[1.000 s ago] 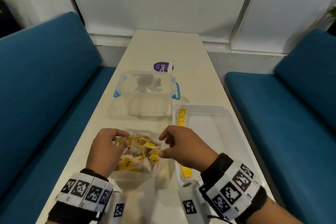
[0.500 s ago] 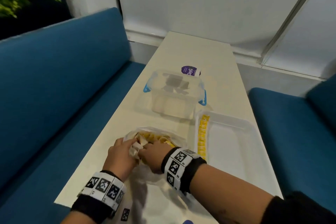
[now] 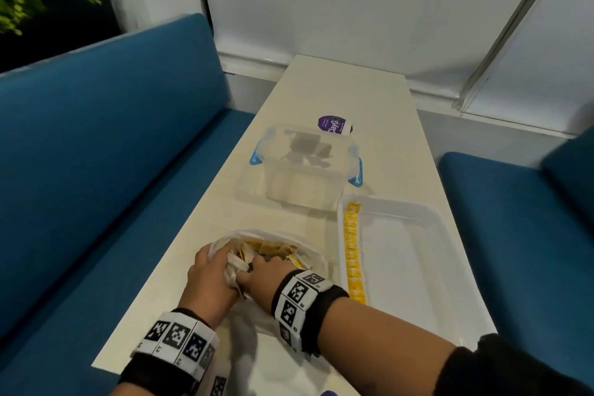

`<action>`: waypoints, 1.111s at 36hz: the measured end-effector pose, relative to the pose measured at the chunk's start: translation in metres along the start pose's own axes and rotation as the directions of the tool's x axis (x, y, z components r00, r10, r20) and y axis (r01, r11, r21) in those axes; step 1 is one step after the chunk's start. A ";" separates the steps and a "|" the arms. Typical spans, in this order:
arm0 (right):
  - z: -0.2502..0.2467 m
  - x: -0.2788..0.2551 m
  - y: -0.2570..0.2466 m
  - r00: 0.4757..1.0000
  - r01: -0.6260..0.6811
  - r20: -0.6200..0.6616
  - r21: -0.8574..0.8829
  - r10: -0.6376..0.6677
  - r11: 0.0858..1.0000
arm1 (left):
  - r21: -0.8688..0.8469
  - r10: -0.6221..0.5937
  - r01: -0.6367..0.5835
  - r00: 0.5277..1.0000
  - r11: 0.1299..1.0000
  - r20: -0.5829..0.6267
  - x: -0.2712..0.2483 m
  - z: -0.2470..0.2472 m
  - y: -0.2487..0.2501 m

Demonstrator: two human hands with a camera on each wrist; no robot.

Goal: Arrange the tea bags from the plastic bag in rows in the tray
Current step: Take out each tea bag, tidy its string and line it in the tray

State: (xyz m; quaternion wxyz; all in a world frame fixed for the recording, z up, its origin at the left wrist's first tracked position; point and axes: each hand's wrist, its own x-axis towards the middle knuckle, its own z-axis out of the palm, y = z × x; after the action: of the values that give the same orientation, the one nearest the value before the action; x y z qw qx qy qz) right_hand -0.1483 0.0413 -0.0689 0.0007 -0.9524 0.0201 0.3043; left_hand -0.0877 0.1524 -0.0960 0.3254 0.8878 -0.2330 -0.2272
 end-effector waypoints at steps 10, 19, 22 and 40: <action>-0.001 -0.005 -0.005 0.999 -0.007 -0.048 0.050 0.009 0.999 | -0.036 -0.008 0.008 1.000 0.999 0.013 -0.001 -0.001 0.000; -0.019 -0.012 0.003 0.995 -0.039 -0.078 0.245 0.060 0.969 | -0.042 -0.013 0.014 1.000 0.999 0.027 -0.007 -0.002 0.005; -0.023 -0.014 0.006 0.992 -0.044 -0.100 0.292 0.076 0.955 | -0.039 -0.014 0.015 0.999 0.999 0.035 -0.008 -0.003 0.006; -0.072 -0.072 0.047 0.860 0.119 -0.384 0.791 0.336 0.600 | 0.106 0.095 -0.072 0.969 0.992 -0.229 -0.001 -0.009 0.033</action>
State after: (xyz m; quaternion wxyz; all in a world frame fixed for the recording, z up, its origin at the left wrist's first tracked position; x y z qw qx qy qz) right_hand -0.1668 -0.0035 0.0316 0.3976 -0.8926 0.2124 0.0072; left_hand -0.0919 0.1351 -0.0670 0.3165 0.9125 -0.2410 -0.0957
